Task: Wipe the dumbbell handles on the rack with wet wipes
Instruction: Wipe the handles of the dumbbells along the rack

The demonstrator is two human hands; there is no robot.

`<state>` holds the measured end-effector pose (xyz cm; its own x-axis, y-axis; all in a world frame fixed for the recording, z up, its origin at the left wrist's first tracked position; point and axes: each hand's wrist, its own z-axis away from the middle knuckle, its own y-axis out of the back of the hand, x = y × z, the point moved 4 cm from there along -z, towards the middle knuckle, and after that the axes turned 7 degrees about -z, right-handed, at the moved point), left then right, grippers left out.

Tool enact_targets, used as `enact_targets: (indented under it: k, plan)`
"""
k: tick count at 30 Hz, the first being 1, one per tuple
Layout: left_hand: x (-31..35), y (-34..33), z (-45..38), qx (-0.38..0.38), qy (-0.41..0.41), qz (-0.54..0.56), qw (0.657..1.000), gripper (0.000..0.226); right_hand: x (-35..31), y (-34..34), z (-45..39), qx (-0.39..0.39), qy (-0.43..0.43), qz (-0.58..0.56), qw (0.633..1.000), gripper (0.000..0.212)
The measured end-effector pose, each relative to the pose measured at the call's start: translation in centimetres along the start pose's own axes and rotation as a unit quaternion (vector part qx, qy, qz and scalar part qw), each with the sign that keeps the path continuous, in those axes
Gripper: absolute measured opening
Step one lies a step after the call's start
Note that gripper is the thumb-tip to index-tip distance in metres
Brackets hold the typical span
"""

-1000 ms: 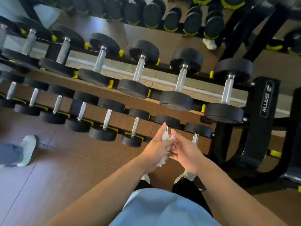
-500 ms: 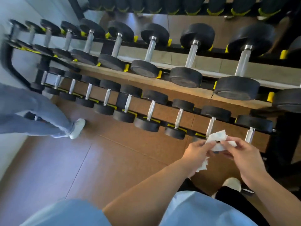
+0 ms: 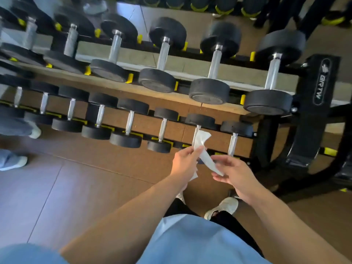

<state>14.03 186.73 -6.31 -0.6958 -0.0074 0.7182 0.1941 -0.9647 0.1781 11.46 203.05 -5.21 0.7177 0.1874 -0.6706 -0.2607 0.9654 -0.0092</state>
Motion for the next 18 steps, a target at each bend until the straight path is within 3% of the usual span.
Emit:
enact_targets:
  k: [5, 10, 14, 18]
  plan:
    - [1.7, -4.5, 1.7, -0.036, 0.01, 0.007, 0.999, 0.033, -0.7, 3.6, 1.2, -0.032, 0.047, 0.048, 0.997, 0.026]
    - [2.4, -9.0, 3.4, -0.092, -0.009, -0.04, 0.995, 0.036, -2.0, 7.2, 1.8, -0.041, 0.075, -0.003, 0.996, 0.026]
    - [2.8, -10.8, 4.4, -0.112, -0.024, -0.041, 0.993, 0.039, -2.2, 9.3, 1.6, -0.009, 0.099, -0.02, 0.995, 0.021]
    - [2.7, -11.1, 4.8, -0.085, -0.044, -0.064, 0.993, 0.04, -2.0, 10.8, 1.3, 0.081, 0.146, -0.013, 0.986, 0.015]
